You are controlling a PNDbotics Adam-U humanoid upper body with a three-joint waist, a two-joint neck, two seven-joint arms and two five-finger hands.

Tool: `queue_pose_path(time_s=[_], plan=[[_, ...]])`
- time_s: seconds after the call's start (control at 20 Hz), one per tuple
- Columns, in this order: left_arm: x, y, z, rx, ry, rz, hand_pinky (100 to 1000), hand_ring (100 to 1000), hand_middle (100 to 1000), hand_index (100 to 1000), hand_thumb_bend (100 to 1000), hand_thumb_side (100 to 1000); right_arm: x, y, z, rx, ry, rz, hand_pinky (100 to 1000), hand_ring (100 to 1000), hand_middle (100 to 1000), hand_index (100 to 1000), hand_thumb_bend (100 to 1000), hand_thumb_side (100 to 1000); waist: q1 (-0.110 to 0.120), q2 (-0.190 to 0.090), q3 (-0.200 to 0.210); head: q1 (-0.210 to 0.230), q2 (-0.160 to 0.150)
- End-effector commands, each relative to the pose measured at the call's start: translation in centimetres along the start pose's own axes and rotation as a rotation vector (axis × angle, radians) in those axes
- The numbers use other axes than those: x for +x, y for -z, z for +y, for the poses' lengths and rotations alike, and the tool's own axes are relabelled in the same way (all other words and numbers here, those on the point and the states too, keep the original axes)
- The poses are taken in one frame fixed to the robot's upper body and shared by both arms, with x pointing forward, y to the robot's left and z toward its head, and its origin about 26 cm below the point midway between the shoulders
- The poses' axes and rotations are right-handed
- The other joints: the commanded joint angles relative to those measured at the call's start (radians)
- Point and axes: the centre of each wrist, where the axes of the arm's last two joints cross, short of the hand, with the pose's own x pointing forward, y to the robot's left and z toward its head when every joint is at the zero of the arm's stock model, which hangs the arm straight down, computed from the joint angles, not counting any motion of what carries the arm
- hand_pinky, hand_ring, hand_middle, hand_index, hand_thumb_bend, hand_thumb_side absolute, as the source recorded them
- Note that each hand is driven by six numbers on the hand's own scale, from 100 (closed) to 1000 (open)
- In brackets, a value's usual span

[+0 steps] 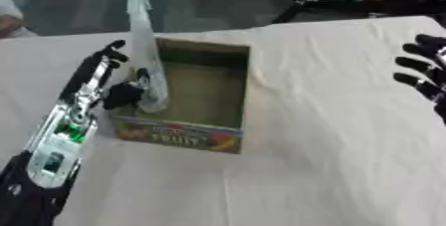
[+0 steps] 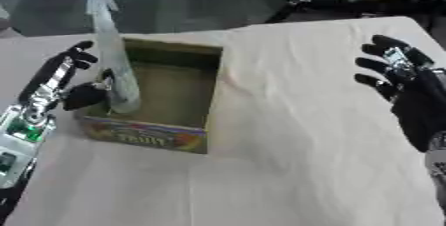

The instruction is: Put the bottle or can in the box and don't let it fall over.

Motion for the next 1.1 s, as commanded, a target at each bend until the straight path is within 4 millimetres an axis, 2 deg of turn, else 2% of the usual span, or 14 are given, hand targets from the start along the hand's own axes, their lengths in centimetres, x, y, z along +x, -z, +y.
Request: queue_pose_path(time_s=[0.05, 0.15, 0.25, 0.5, 0.75, 0.9, 1.1], plan=[[0.3, -1.7, 3.0, 0.062, -0.005, -0.084, 1000, 832, 767, 996, 100, 608, 0.5, -0.1, -0.8, -0.064, -0.038, 0.044, 825, 844, 801, 829, 100, 1000, 0.001, -0.019, 0.006, -0.012, 0.014], [0.1, -2.6, 3.7, 0.07, -0.048, -0.115, 1000, 812, 740, 959, 100, 584, 0.5, -0.2, -0.7, -0.097, -0.038, 0.109, 825, 844, 801, 829, 100, 1000, 0.001, -0.018, 0.009, -0.014, 0.028], [0.1, -3.3, 4.5, 0.083, -0.1, -0.167, 1000, 768, 672, 921, 100, 581, 0.8, -0.3, -0.6, -0.109, -0.04, 0.13, 825, 843, 800, 828, 100, 1000, 0.0, -0.019, 0.011, -0.02, 0.036], [-0.1, -4.2, 5.8, 0.109, -0.209, -0.236, 1000, 748, 647, 810, 100, 564, 1.0, -0.3, -0.6, -0.118, -0.036, 0.132, 825, 843, 801, 828, 100, 1000, -0.005, -0.019, 0.014, -0.02, 0.037], [0.2, -5.6, 7.7, 0.217, -0.288, -0.273, 1000, 710, 605, 724, 100, 566, 1.1, -0.2, -0.7, -0.12, -0.036, 0.124, 824, 844, 801, 828, 100, 1000, -0.007, -0.019, 0.019, -0.021, 0.035], [0.3, -6.9, 8.5, 0.302, -0.359, -0.358, 1000, 647, 555, 755, 100, 587, 1.3, -0.1, -0.6, -0.115, -0.037, 0.11, 824, 844, 801, 828, 100, 1000, -0.008, -0.018, 0.021, -0.023, 0.026], [-1.2, -7.9, 8.5, 0.437, -0.503, -0.447, 1000, 658, 575, 827, 100, 600, 1.5, 0.1, -0.6, -0.11, -0.044, 0.092, 823, 844, 802, 828, 100, 1000, -0.006, -0.016, 0.026, -0.029, 0.016]])
